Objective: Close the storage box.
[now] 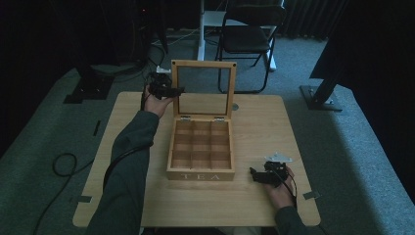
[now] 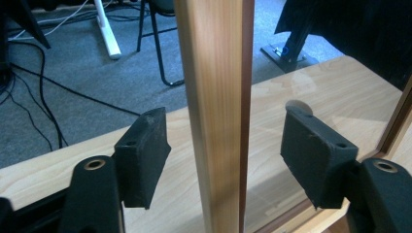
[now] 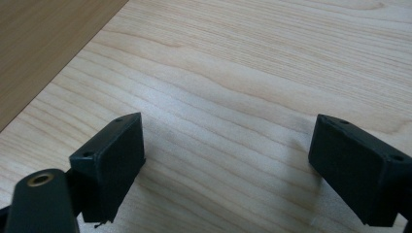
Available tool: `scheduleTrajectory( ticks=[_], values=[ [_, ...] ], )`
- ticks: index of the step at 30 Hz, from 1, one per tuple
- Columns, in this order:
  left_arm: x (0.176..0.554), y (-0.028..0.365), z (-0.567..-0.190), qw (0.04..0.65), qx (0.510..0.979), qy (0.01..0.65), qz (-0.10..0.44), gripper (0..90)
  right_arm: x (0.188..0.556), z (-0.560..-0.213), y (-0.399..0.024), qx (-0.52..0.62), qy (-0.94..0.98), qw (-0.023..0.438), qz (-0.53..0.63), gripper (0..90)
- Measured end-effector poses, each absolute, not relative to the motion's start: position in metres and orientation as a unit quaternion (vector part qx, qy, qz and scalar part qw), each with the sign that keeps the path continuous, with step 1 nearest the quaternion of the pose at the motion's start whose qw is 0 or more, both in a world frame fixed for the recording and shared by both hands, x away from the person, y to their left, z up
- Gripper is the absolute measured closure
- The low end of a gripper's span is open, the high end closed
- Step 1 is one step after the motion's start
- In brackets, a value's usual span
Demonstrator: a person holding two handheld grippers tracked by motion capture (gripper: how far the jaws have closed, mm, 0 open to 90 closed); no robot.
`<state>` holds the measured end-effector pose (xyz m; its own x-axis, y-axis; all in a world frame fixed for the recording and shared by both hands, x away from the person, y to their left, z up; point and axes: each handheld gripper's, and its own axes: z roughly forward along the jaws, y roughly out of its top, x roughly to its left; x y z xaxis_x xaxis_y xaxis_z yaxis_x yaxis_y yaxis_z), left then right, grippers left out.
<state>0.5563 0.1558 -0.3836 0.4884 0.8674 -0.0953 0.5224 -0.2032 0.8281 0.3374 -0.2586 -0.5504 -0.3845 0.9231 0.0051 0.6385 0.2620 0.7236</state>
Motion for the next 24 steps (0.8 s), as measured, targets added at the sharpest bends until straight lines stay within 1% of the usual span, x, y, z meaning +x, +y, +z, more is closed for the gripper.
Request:
scheduleTrajectory(
  ticks=[5,6,7,16,24],
  values=[
    [0.558,0.154,-0.381,0.428,0.752,0.460,0.198,44.2,0.337,-0.550,-0.259,0.510,0.764,0.217,0.329,12.5],
    [0.558,0.154,-0.380,0.426,0.753,0.461,0.197,48.6,0.337,-0.550,-0.259,0.511,0.764,0.217,0.329,12.5],
    [0.558,0.154,-0.380,0.420,0.756,0.461,0.198,50.3,0.337,-0.550,-0.259,0.511,0.764,0.217,0.329,12.6],
    [0.551,0.156,-0.379,0.430,0.751,0.463,0.193,53.4,0.337,-0.550,-0.259,0.511,0.764,0.216,0.329,12.5],
    [0.537,0.164,-0.378,0.455,0.741,0.459,0.183,55.3,0.337,-0.550,-0.259,0.511,0.764,0.216,0.329,12.6]
  ],
)
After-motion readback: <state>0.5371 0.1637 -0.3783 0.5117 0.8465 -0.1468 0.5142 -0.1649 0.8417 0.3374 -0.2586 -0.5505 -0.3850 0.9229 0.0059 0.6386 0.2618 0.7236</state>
